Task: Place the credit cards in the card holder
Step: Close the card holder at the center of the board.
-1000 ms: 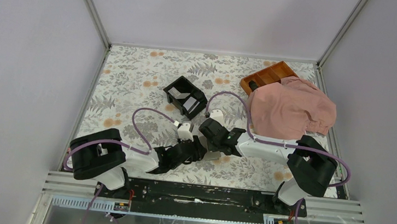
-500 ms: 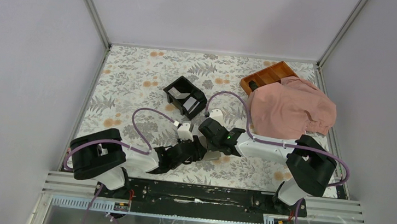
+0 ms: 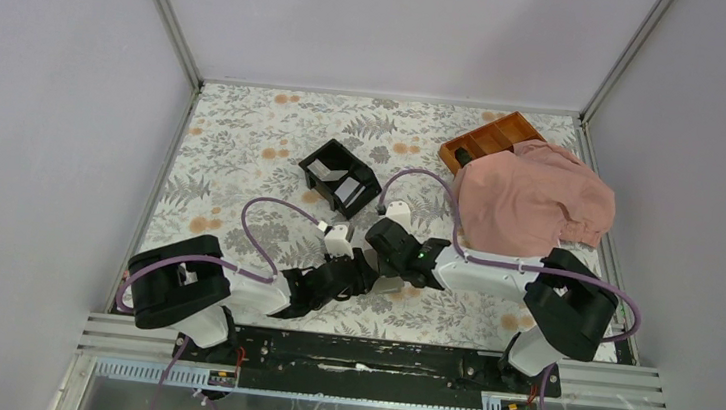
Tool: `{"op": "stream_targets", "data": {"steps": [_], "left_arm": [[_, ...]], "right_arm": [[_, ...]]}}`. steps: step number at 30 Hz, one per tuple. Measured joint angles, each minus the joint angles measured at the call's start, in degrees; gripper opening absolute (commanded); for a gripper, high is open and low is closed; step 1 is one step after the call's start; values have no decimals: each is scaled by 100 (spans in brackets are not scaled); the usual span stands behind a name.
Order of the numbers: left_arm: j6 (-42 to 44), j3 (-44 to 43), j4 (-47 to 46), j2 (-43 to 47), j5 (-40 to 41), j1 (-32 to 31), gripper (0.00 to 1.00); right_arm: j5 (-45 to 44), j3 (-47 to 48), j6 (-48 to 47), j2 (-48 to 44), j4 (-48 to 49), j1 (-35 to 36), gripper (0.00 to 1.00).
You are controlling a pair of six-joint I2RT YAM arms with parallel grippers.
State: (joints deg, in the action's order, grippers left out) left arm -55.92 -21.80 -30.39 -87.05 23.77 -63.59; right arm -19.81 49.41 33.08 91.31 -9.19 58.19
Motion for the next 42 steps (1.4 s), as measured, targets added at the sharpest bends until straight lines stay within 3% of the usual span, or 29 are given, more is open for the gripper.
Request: {"op": "stream_targets", "data": {"steps": [22, 42], "left_arm": [[-81, -4, -195, -122, -39, 0, 40], [-166, -181, -258, -341, -68, -13, 40]], "right_arm": [[-7, -1021, 579, -675, 911, 0, 0], [-120, -2780, 1757, -1471, 2953, 15, 0]]}}
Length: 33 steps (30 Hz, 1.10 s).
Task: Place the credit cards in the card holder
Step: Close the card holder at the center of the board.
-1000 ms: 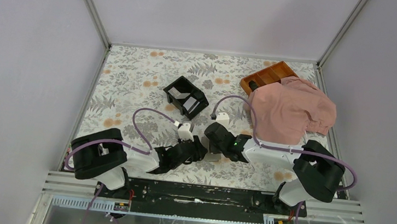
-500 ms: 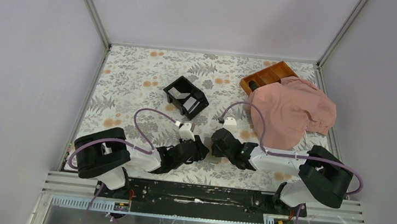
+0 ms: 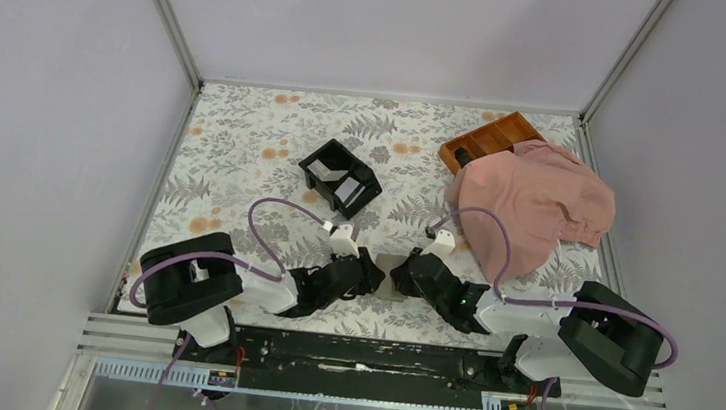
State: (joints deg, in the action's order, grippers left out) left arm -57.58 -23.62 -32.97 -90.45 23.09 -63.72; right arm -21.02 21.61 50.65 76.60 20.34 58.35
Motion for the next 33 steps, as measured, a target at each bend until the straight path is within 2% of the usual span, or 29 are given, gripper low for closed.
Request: {"op": "stream_targets", "data": {"steps": [11, 27, 33], "left_arm": [[-39, -164, 55, -133, 2, -66, 40], [48, -455, 487, -181, 22, -74, 40], [382, -520, 1158, 452, 120, -74, 38]], "right_arm": [[297, -966, 608, -173, 1377, -590, 0], [1228, -1491, 1615, 1322, 4076, -1283, 0], [1362, -1543, 1735, 1714, 4653, -1353, 0]]}}
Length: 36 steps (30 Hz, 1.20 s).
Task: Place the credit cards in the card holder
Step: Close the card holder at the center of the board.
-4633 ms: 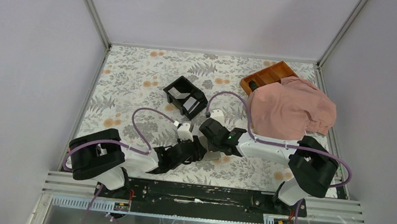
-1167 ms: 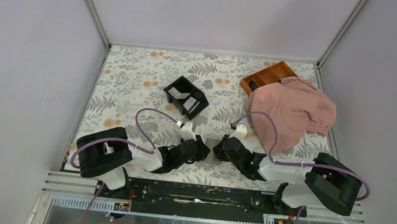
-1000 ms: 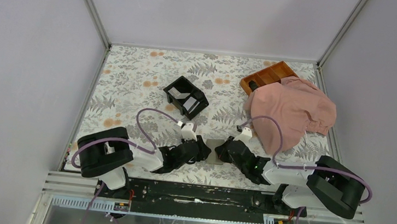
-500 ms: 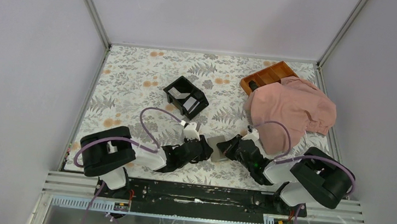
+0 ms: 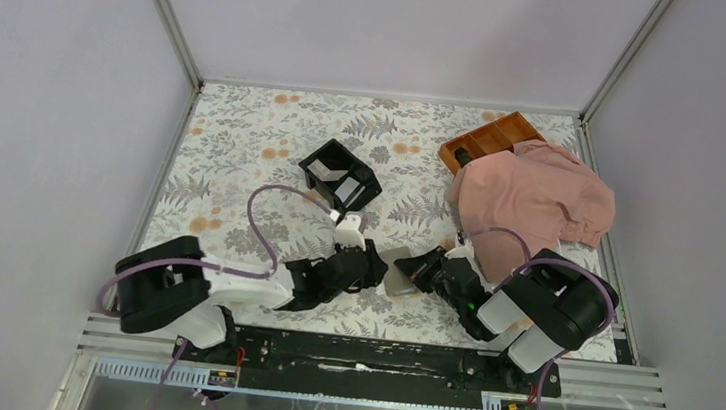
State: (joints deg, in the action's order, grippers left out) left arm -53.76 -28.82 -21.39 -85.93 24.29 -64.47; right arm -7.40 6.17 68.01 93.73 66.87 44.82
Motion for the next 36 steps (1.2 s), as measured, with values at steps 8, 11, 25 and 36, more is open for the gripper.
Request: {"op": "stream_targets", "data": {"steps": [8, 11, 25, 36], "left_arm": [[678, -831, 271, 870, 39, 37, 33], [852, -1075, 142, 501, -146, 90, 26], [538, -1421, -1244, -1617, -909, 286, 21], [584, -870, -173, 188, -417, 221, 32]], "right_arm": [[4, -35, 26, 107, 192, -4, 0], [4, -44, 39, 122, 225, -4, 0], [-299, -138, 378, 138, 350, -214, 0], [-107, 267, -352, -431, -702, -179, 18]]}}
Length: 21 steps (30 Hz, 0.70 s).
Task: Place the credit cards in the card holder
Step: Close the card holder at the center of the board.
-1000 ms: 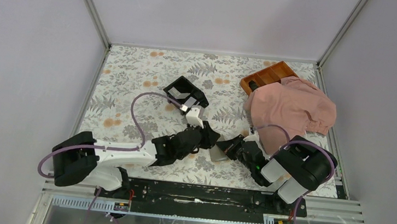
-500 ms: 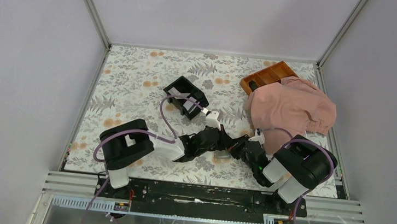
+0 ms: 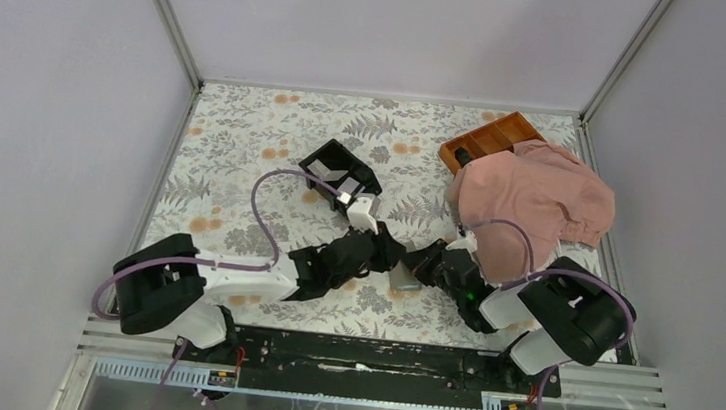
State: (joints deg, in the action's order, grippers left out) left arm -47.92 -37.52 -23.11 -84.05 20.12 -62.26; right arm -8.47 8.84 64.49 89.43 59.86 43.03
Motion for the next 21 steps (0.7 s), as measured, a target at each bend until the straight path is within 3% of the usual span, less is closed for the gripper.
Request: {"op": "stream_targets", "data": {"steps": [9, 21], "left_arm": [[-103, 562, -15, 74, 330, 0, 32], [-125, 704, -160, -192, 339, 0, 31]], "right_arm": [[114, 579, -879, -737, -1672, 17, 24], [166, 761, -1421, -1080, -2393, 22, 25]]}}
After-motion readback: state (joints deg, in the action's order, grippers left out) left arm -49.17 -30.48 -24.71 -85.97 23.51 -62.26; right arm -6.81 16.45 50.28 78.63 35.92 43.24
